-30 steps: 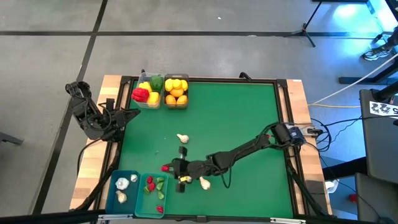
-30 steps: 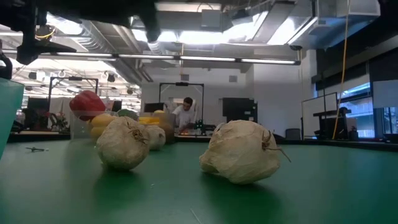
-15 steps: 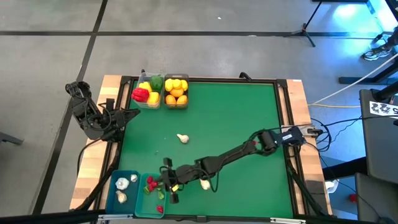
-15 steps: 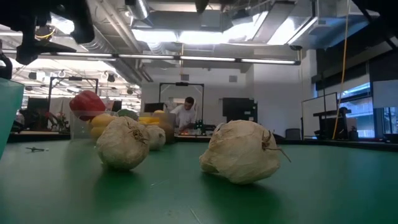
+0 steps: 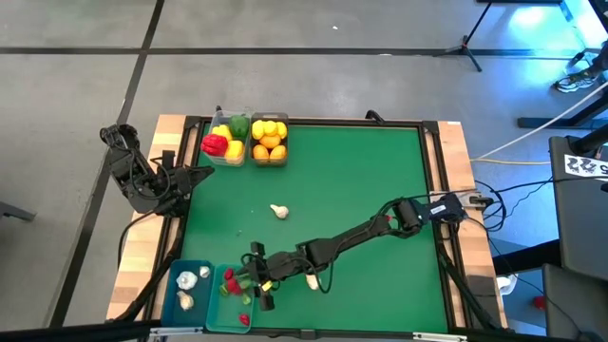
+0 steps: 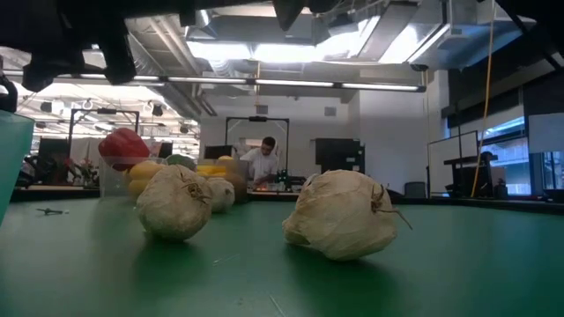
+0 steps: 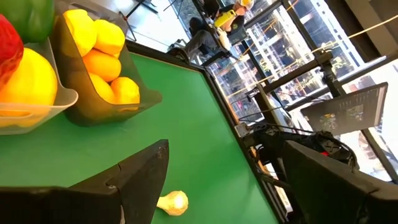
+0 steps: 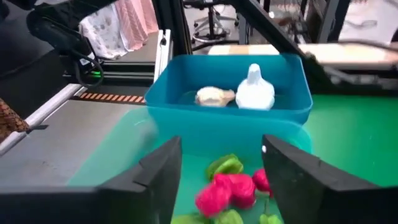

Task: Sort produce into baskets
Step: Put the white garlic into the blue bin

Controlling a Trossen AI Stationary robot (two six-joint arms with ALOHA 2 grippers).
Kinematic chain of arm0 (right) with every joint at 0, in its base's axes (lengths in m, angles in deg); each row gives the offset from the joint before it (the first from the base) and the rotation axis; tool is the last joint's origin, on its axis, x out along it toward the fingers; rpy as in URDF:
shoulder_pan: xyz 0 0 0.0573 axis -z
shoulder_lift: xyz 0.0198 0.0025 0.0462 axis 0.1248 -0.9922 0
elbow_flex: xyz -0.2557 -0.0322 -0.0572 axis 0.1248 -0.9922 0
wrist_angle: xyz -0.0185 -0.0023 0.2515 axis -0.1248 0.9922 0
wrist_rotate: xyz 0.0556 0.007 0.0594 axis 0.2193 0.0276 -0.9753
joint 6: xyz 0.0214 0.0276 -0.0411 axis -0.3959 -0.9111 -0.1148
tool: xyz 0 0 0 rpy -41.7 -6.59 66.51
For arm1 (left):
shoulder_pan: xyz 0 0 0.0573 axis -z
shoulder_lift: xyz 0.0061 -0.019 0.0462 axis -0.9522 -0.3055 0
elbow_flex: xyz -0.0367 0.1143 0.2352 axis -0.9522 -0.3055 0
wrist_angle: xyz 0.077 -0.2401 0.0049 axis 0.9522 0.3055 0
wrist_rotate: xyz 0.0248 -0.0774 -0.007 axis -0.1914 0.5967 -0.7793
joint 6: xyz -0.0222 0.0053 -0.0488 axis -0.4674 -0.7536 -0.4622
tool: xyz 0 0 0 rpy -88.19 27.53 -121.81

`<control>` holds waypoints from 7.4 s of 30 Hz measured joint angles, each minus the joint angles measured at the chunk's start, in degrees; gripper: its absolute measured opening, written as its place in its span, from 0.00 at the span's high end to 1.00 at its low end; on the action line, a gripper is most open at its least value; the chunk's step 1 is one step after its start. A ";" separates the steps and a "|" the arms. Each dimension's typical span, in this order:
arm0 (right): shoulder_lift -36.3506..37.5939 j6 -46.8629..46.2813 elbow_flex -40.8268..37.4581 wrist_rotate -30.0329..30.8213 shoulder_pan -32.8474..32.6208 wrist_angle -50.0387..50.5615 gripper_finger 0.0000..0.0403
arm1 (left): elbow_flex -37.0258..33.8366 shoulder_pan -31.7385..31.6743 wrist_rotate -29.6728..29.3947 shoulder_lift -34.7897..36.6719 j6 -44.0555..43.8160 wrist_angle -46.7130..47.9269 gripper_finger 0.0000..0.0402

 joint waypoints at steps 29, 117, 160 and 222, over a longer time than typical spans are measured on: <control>34.84 13.32 -5.25 5.06 13.58 47.15 0.43 | 0.00 0.00 0.74 0.00 0.66 0.02 0.24; 16.71 -9.89 -16.73 -0.82 18.30 5.28 0.65 | -0.01 0.02 1.34 0.02 -6.93 3.71 0.24; 16.83 2.99 -3.72 14.25 11.22 3.16 0.65 | 0.00 0.07 11.56 -20.13 35.00 -52.07 0.24; 16.83 6.03 -3.74 24.20 12.10 4.24 0.65 | 0.00 -9.27 2.73 -25.55 38.15 -57.02 0.82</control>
